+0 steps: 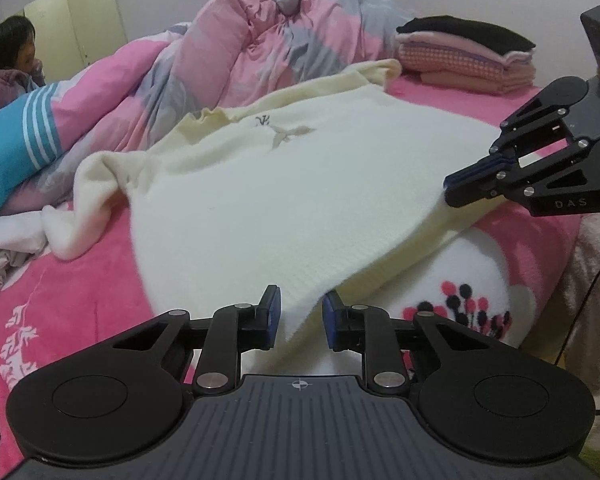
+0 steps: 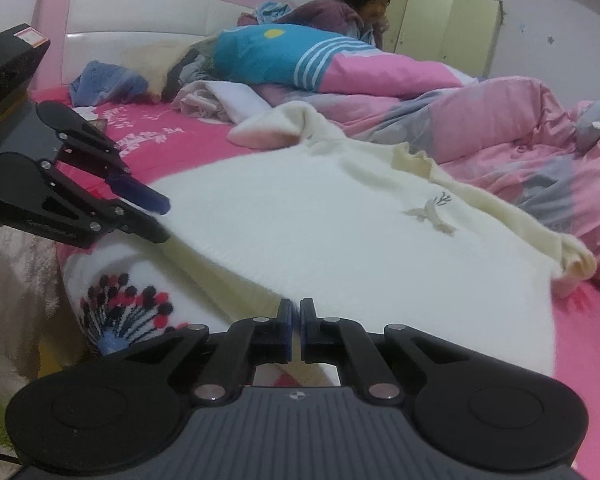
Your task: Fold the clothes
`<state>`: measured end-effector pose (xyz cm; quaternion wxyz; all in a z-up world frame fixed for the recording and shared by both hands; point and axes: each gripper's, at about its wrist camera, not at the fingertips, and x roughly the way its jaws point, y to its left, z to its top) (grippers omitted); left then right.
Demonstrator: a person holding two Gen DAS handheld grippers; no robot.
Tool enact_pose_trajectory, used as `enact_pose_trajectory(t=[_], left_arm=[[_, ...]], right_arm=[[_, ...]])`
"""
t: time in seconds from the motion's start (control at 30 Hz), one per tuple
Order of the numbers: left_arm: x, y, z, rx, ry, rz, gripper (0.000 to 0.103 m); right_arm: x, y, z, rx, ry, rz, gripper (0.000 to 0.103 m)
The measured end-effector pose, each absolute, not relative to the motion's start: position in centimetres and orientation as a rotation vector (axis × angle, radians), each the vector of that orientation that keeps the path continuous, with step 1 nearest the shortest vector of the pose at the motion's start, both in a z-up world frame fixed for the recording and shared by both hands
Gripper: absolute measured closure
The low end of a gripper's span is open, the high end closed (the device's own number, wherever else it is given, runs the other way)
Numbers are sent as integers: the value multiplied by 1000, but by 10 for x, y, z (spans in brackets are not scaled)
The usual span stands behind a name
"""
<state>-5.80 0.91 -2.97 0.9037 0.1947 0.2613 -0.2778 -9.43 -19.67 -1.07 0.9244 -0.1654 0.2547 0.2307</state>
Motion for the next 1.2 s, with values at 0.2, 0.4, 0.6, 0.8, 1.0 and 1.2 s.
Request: enact_pose_trajectory(t=[0.2,0.4,0.6,0.8,1.0,1.2], left_arm=[[-53,8,-27,416,553,-583,86],[-49,16,-24,372,542,-553,90],[-47,20,-17,335,498,-524,93],[-50,7,-9,496,300,-393,99],[-66,-3,-45,754,270,-424,99],[-42,-12,-37,753,198,-313,99]], right_arm=[[-83,-201,-11,-288,564,513,100],[-87,-208,-9,-259,576,559,86],[-86,-199,-12,-304,563,578,76],[-72,-195,0,-340,434,386,100],[-89,-186,-11,-447,352,415,100],[-75,-173,-32,-571,424,357,100]])
